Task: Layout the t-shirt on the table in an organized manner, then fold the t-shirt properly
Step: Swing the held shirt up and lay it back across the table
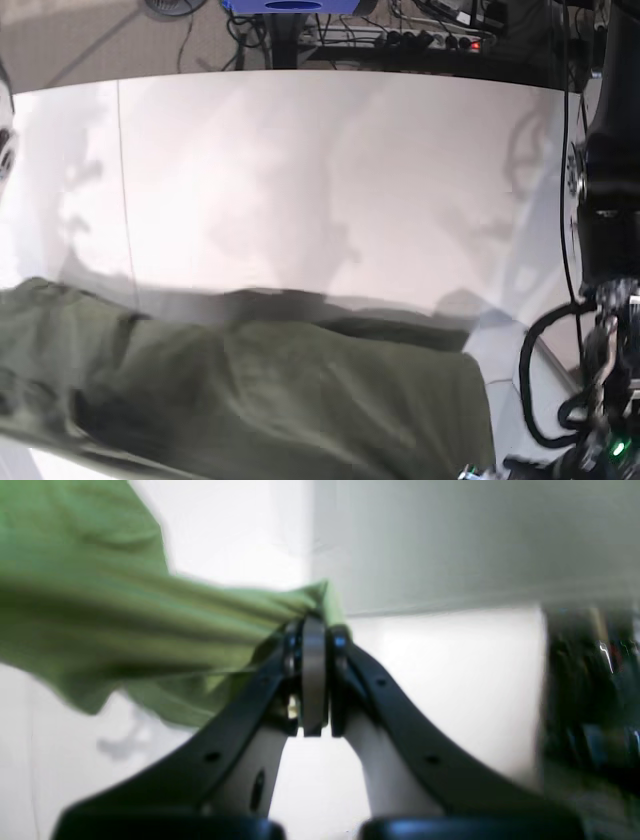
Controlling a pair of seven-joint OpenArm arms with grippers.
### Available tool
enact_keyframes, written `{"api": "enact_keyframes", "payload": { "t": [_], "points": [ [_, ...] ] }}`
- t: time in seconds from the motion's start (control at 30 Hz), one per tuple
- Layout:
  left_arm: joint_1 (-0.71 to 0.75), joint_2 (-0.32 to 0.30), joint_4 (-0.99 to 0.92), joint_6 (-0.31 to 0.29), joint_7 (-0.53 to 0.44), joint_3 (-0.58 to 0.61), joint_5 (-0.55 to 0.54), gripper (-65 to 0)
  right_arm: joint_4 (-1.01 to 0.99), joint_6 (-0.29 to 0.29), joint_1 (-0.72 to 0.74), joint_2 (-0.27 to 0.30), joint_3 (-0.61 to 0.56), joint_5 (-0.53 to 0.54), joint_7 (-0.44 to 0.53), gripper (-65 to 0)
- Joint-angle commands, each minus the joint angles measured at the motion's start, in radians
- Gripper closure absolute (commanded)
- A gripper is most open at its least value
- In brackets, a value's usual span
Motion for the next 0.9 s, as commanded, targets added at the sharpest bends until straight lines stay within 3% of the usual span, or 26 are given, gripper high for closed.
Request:
{"api": "enact_keyframes", "payload": {
  "t": [0.0, 0.2, 0.33, 0.43, 0.63, 0.77, 0.87],
  "points": [
    [-0.06, -0.013, -0.061, 0.014, -0.054, 0.014, 0.02, 0.0, -0.075, -0.014, 0.07, 0.015, -0.021, -0.018, 0.067, 0.0],
    [-0.318, 0.062, -0.595, 0.054, -0.401, 0.192, 0.036, 0.0, -0.694, -0.022, 0.427, -0.015, -0.125, -0.021, 0.5, 0.0],
    [-0.486, 0.141, -0.82, 0.055, -0.556, 0.24, 0.12, 0.0, -0.833, -0.125, 0.599, -0.012, -0.144, -0.021, 0.655, 0.0],
    [-0.52, 0.19, -0.886, 0.055, -0.593, 0.24, 0.162, 0.0, -0.83, -0.126, 0.624, -0.006, -0.145, -0.021, 0.675, 0.0],
    [-0.52, 0.196, -0.885, 0.055, -0.588, 0.24, 0.16, 0.0, -0.829, -0.125, 0.624, -0.006, -0.147, -0.021, 0.655, 0.0],
    [-0.514, 0.151, -0.768, 0.055, -0.543, 0.238, 0.16, 0.0, -0.786, -0.123, 0.61, -0.004, -0.145, -0.021, 0.612, 0.0],
    [-0.433, 0.13, -0.67, 0.055, -0.539, 0.238, 0.165, 0.0, -0.674, -0.128, 0.5, 0.009, -0.145, -0.021, 0.604, 0.0]
  ]
}}
